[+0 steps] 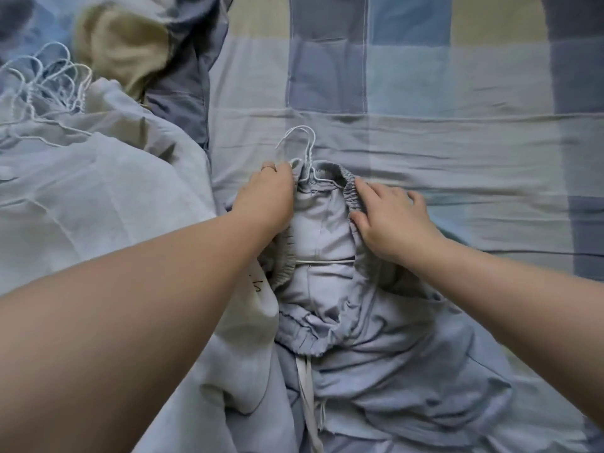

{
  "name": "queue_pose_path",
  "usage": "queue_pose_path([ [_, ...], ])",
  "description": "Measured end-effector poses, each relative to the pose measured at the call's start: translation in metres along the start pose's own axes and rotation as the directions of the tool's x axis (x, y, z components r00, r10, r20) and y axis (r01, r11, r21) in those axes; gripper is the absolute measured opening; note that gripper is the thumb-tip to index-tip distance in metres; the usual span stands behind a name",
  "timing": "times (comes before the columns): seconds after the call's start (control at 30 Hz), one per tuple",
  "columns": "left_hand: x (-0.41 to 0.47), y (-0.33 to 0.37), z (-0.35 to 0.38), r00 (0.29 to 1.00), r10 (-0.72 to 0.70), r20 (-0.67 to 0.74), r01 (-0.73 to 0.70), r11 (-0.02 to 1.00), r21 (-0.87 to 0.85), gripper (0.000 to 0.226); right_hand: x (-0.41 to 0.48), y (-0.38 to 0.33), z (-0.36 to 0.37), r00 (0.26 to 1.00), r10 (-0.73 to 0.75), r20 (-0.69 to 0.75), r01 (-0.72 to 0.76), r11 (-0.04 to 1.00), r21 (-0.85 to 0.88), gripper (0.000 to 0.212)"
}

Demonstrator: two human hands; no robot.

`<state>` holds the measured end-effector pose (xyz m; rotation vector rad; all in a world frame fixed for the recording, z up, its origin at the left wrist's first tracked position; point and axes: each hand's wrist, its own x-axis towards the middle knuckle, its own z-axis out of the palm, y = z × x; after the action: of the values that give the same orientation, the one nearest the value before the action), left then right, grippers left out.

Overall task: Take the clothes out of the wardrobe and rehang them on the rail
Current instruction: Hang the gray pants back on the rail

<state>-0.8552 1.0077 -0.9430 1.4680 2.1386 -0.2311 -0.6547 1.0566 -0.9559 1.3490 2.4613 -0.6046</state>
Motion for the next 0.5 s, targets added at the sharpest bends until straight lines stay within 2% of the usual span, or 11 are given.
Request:
queue_pose_path([
  [0.1,0.006,-0.001,0.000,1.000,-0.011,-0.027,0.011,1.000,-0.026,0.030,0.012,0.000,0.002,0.998,-0.002,-0.064,0.003,1.000,0.016,0.041],
  [0.27,0.000,0.000,-0.005,0.998,-0.013,-0.063,0.009,0.998,-0.063,0.025,0.011,0.000,-0.010,0.998,-0.013,-0.059,0.020,0.993,0.119,0.029],
  [0.37,-0.013,0.007,-0.024,0.993,-0.002,-0.118,-0.010,0.994,-0.105,0.021,0.002,0.002,-0.032,0.995,0.004,-0.104,0.016,0.981,0.195,0.024],
  [0.5,-0.037,0.019,-0.065,0.986,0.025,-0.165,-0.048,0.989,-0.138,0.018,-0.020,0.007,-0.082,0.982,-0.008,-0.187,0.046,0.979,0.197,0.021],
])
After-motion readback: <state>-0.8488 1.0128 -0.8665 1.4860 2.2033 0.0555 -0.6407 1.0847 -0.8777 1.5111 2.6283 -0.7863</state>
